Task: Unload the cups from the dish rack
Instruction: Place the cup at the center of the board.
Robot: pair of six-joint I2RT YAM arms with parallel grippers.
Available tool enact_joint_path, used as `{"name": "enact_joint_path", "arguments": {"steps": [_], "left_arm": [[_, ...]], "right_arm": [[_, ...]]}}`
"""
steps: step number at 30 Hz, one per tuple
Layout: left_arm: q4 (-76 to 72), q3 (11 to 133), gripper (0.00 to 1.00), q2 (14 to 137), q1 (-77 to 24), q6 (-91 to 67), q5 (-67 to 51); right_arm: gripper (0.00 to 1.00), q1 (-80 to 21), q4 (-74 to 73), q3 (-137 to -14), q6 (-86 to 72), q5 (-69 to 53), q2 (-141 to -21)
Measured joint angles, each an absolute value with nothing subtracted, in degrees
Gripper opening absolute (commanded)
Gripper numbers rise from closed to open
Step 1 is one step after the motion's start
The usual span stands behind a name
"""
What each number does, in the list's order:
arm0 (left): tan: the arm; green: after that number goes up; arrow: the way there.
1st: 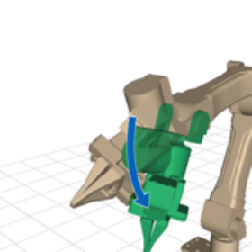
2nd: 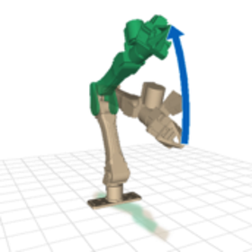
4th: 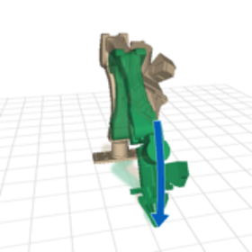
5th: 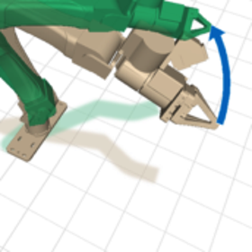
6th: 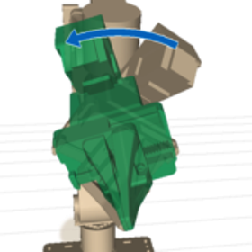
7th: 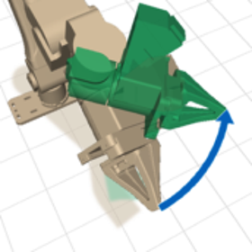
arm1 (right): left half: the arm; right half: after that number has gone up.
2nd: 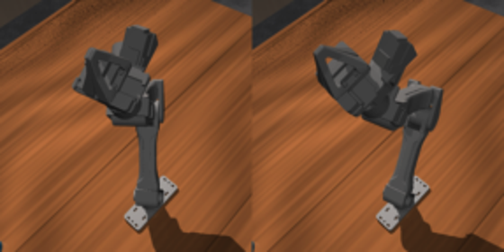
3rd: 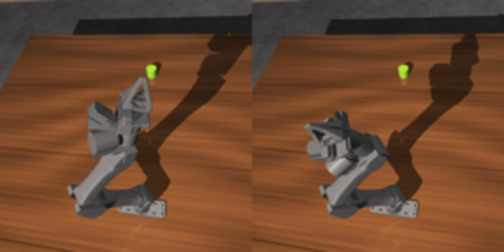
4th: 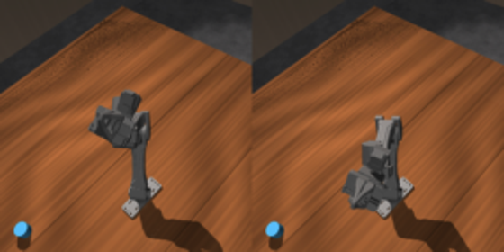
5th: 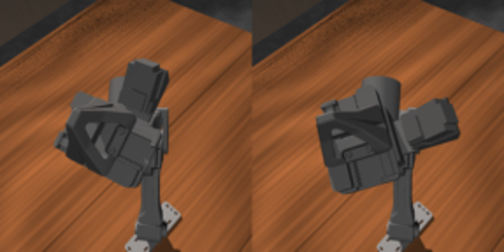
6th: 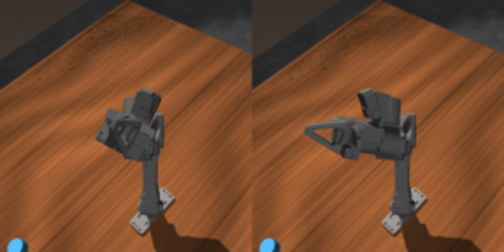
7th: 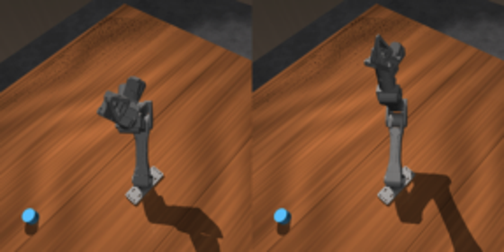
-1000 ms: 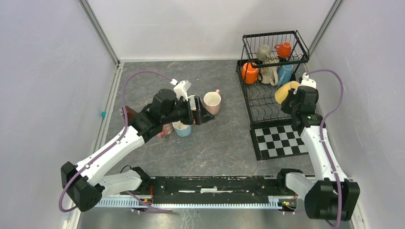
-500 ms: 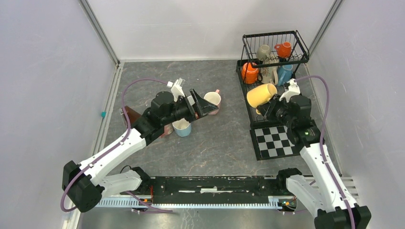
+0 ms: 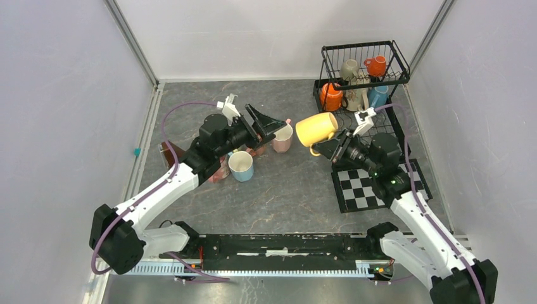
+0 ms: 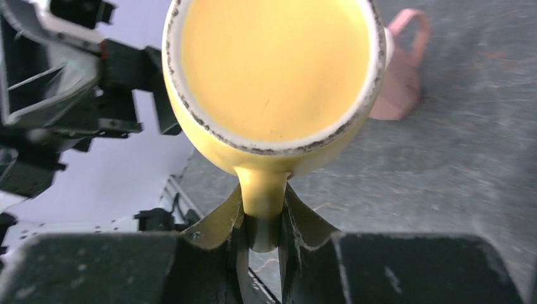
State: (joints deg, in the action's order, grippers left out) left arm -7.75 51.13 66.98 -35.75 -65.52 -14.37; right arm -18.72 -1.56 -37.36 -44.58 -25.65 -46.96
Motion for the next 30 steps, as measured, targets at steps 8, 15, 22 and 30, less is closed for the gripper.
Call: {"name": "enact_joint_path", "arguments": {"steps": [8,15,22,30], "left_arm": [[-12.5,50.5,0.95,67.3,-32.5,-69.6,-17.3],[-16.7,47.7,0.88,66.9,-31.6,-74.8,-19.6],[-20.0,45.6,0.81,65.7,-31.3,-80.2,-20.8],[-25.4,44.2,0.70,64.8,-31.2,-86.7,-22.6]], "right_arm": [[0.00,-29.4,12.5,-34.9,-51.5,-25.8,-52.1],[0.00,-32.4,24.3,-31.0,-56.9,-25.2,-54.9],[0.00,-33.4,31.4,-30.6,-59.0,-24.1,-57.2],[0.00,-33.8,37.3,-30.6,-59.3,-23.9,-60.2]]}}
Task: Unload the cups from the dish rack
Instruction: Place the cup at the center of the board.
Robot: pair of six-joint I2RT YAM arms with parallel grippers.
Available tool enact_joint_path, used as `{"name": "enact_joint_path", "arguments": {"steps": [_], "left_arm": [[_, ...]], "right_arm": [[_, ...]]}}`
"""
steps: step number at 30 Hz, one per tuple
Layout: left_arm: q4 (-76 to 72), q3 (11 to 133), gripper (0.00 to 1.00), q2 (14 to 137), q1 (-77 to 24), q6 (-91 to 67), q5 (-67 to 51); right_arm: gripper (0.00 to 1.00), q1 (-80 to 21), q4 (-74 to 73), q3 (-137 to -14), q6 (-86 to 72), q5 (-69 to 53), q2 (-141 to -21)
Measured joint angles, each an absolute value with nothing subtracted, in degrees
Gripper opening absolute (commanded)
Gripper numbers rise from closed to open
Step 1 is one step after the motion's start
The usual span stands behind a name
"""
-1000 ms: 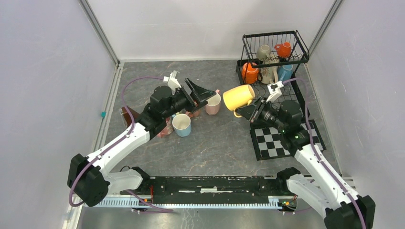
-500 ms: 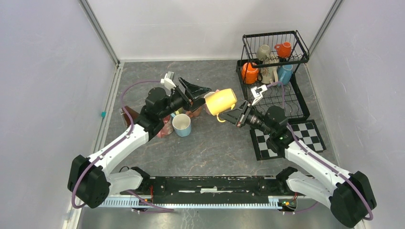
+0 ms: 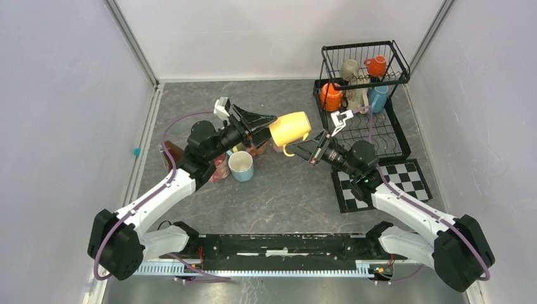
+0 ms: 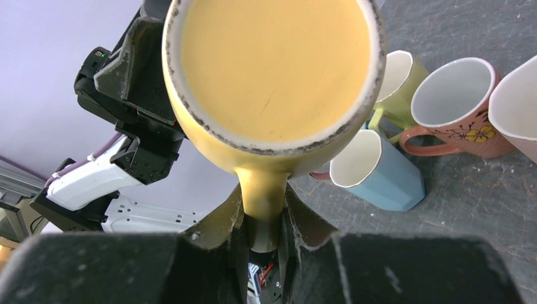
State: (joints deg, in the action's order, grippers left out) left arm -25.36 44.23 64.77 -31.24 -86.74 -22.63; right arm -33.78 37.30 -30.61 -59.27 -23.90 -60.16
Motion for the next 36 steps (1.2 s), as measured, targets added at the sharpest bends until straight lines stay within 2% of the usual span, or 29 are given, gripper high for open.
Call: {"name": "enact_joint_path", "arguments": {"steps": [8,22,27,30,35,36], "left_arm": [[-30.8,42.9,0.62,64.8,-31.2,-91.9,-23.4],[-36.2,42.7,0.38,65.3,-31.2,-93.8,-25.7],[-36.3,42.7,0.21,65.9,-31.2,-93.8,-26.2],[-35.9,42.7,0.03,66.0,-31.2,-93.8,-26.3],[-35.6,42.9,0.02,66.0,-31.3,-93.9,-26.7],[-35.6,43.0,0.02,66.0,-31.3,-93.8,-26.7]], "right_arm": [[0.00,-34.4,43.9,-30.3,-61.0,-24.2,-63.5],[0.00,-36.1,53.4,-29.4,-67.6,-25.3,-66.6],[0.00,-36.5,54.2,-29.4,-67.9,-25.2,-67.0],[0.00,-36.6,54.8,-29.4,-68.0,-25.2,-67.2],[0.01,-36.7,54.6,-29.4,-68.0,-25.2,-67.2],[0.05,-36.8,54.5,-29.4,-67.9,-25.2,-67.2]]}}
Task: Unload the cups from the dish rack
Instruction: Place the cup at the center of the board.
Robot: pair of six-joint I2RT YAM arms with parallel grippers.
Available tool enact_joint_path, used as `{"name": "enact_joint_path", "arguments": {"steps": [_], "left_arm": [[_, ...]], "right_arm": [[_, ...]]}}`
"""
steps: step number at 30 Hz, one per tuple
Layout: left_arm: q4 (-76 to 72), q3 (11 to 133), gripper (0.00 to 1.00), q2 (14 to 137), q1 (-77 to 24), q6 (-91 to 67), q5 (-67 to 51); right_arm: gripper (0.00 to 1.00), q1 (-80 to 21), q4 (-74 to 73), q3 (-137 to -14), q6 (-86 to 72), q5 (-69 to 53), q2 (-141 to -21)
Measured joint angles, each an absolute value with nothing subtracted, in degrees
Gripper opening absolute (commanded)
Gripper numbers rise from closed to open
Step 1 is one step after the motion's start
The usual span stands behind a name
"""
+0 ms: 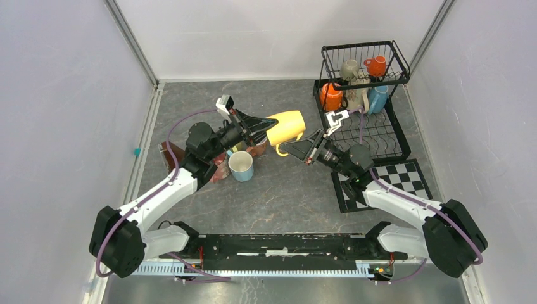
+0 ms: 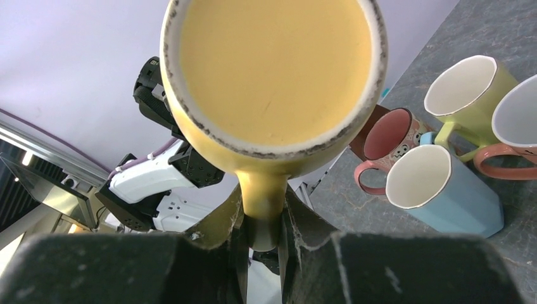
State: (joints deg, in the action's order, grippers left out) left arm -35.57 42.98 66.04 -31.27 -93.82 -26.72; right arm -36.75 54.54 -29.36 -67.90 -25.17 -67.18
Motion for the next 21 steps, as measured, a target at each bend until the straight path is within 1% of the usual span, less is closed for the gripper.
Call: {"name": "enact_joint_path", "arguments": {"steps": [3,4,6,8,13,15,18,21], "left_arm": [[-34.2,43.5,0.02,65.9,-31.3,-93.5,-26.7],[-33.6,43.7,0.02,65.7,-31.3,-93.0,-26.6],[-32.4,44.0,0.02,65.2,-31.4,-91.9,-26.3],[-31.2,44.4,0.02,64.9,-31.4,-90.9,-26.0],[-28.5,44.6,0.02,64.4,-31.4,-89.0,-25.2],[-27.3,45.0,0.02,64.4,-31.4,-88.4,-24.8],[-25.3,46.1,0.02,64.4,-31.4,-87.3,-24.1],[-24.4,47.2,0.02,64.4,-31.4,-85.9,-24.0]], "right_arm": [[0.18,-36.8,53.6,-29.4,-67.6,-24.9,-66.8],[0.23,-36.8,53.2,-29.4,-67.4,-24.9,-66.6],[0.35,-36.8,51.9,-29.7,-66.9,-24.9,-66.4],[0.50,-37.0,51.1,-29.9,-65.7,-25.0,-66.2],[0.83,-37.1,48.3,-30.3,-62.7,-24.9,-64.9],[0.91,-37.1,46.3,-30.5,-61.2,-24.5,-63.6],[0.98,-37.1,42.7,-30.8,-58.6,-23.5,-60.9],[0.98,-37.1,39.2,-31.1,-56.1,-22.6,-58.5]]}}
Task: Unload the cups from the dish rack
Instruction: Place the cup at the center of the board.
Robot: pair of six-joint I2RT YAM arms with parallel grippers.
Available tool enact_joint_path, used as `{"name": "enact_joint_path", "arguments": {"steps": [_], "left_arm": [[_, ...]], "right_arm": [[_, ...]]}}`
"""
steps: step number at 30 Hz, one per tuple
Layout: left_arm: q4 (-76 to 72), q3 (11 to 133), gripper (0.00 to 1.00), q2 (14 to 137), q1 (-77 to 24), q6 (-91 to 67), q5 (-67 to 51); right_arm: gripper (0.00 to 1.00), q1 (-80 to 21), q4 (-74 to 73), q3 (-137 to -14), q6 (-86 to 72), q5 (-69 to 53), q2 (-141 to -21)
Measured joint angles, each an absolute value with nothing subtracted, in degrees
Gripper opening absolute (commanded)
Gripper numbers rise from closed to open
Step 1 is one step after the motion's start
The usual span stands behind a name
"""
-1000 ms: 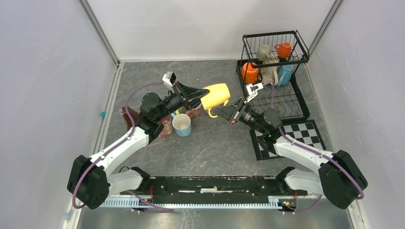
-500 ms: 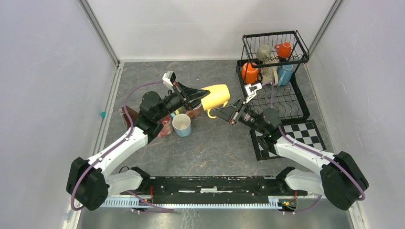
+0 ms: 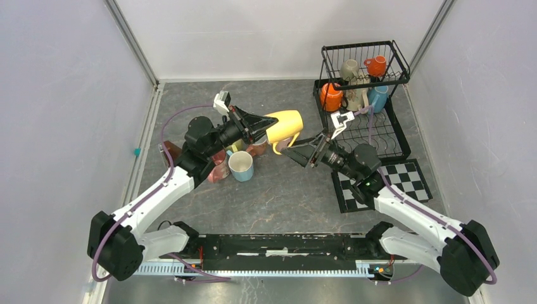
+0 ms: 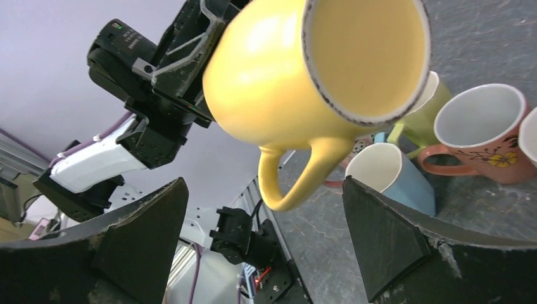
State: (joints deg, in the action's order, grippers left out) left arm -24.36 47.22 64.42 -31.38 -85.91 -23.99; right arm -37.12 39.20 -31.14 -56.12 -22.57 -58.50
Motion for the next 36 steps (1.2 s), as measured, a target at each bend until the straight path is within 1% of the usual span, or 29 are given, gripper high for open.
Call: {"name": "enact_joint_path", "arguments": {"steps": [9,15,20,28,36], "left_arm": [[-21.8,49.5,0.02,64.4,-31.4,-83.0,-23.6],[-14.6,52.0,0.02,63.5,-31.4,-77.8,-22.8],[-6.2,55.0,0.02,61.5,-31.4,-71.7,-22.5],[10.6,60.9,0.02,61.1,-32.4,-60.0,-22.0],[30.3,72.0,0.02,68.7,-41.1,-45.3,-14.3]], "right_arm": [[0.98,-37.1,28.2,-32.1,-49.4,-19.1,-53.5],[0.98,-37.1,21.6,-32.1,-45.6,-16.4,-49.0],[0.98,-37.1,15.1,-32.8,-42.3,-13.6,-45.4],[0.98,-37.1,2.9,-38.3,-36.3,-8.0,-43.4],[0.98,-37.1,-8.4,-44.6,-30.6,-1.0,-44.8]]}}
